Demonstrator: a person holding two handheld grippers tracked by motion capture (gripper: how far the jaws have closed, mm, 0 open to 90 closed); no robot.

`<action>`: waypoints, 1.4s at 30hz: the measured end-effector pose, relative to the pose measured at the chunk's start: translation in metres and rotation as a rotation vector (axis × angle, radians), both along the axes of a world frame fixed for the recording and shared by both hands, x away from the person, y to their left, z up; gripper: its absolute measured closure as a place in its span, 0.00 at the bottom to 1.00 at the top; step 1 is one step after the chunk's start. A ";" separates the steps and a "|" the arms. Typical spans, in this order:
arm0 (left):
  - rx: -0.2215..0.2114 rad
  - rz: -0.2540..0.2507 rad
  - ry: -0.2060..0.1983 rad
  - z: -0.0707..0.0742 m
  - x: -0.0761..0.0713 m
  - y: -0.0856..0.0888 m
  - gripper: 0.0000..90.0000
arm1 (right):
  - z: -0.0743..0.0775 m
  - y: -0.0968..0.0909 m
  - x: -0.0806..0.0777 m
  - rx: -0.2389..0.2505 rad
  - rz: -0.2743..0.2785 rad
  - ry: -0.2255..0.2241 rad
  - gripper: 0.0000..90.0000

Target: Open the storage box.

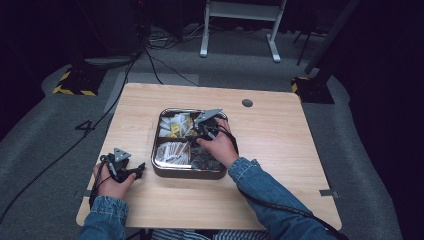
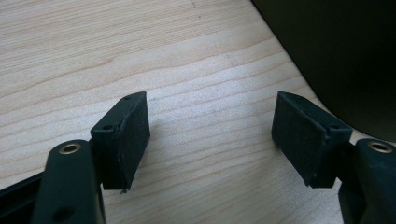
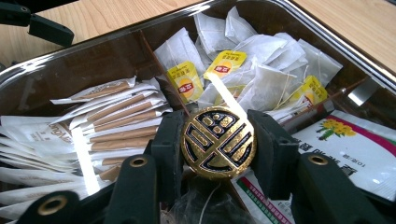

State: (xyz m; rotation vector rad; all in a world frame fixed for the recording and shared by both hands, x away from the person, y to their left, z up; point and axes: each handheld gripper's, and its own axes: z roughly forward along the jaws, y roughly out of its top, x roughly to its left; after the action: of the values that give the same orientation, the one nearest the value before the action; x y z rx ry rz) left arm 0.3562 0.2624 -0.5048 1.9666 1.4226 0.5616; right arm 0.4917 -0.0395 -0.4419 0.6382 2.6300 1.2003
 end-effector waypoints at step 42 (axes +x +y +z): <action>0.000 -0.008 0.005 0.000 0.003 -0.002 0.31 | 0.041 -0.013 -0.009 0.090 -0.019 -0.080 0.65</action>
State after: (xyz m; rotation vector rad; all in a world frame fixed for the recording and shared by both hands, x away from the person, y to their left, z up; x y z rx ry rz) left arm 0.3597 0.2606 -0.5044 1.9741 1.4169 0.5535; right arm 0.4831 -0.0521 -0.4007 0.6154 2.5115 1.3172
